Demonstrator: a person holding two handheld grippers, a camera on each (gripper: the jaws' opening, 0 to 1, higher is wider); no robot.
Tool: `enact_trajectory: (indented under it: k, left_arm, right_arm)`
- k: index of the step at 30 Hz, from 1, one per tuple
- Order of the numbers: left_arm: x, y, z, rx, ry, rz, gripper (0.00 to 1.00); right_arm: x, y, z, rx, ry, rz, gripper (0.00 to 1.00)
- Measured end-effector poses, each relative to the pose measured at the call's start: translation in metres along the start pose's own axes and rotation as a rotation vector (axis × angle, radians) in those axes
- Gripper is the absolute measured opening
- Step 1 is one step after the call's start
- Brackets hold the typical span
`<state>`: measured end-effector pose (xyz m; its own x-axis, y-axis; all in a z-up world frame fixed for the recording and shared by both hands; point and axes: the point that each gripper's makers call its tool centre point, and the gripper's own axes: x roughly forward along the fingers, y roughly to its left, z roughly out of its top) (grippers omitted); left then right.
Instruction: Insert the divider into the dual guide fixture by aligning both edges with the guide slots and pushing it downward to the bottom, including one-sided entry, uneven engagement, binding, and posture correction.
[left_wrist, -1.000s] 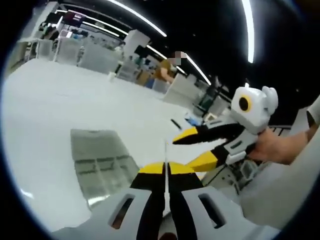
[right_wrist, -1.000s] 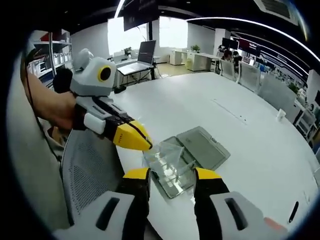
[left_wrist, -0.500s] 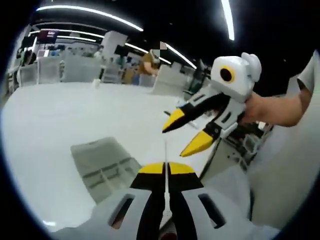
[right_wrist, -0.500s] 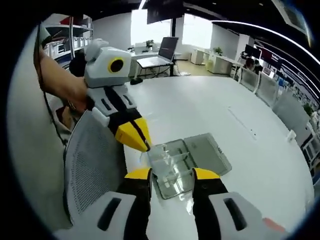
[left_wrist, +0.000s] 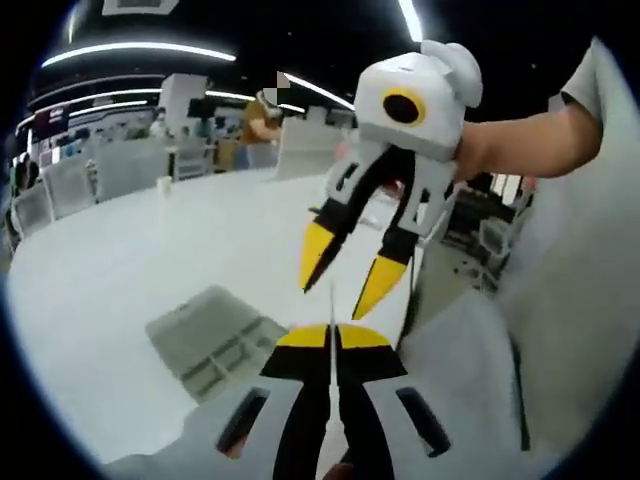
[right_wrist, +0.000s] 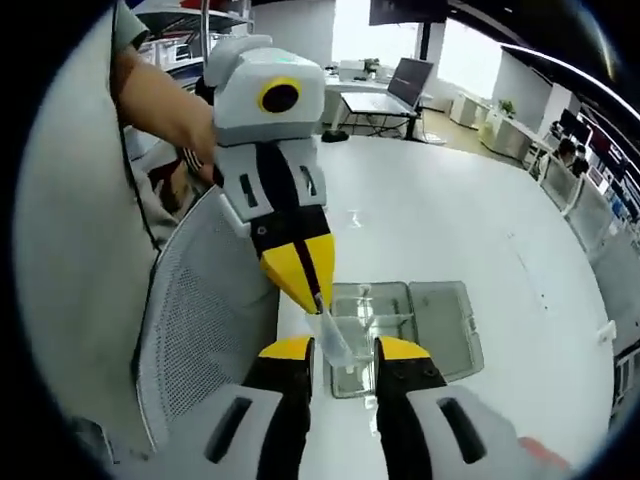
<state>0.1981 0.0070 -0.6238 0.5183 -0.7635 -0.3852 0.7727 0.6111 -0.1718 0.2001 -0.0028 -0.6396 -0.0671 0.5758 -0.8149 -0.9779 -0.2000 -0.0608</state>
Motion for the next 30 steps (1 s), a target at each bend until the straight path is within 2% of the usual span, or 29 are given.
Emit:
enact_trajectory:
  k: [7, 11, 24, 30]
  left_arm:
    - [-0.002, 0.001, -0.002, 0.061, 0.029, -0.011, 0.0]
    - [-0.001, -0.001, -0.003, 0.094, 0.041, -0.016, 0.0]
    - [0.002, -0.004, 0.0, 0.184, 0.067, -0.025, 0.0]
    - [0.002, -0.003, -0.003, 0.212, 0.087, -0.034, 0.0]
  right_arm:
    - [0.005, -0.002, 0.005, -0.04, 0.015, 0.031, 0.12]
    - [0.008, 0.0, 0.004, -0.058, 0.036, 0.071, 0.09]
    - [0.013, 0.004, 0.002, -0.103, 0.087, 0.138, 0.0]
    - [0.015, 0.005, 0.003, -0.121, 0.104, 0.156, 0.0]
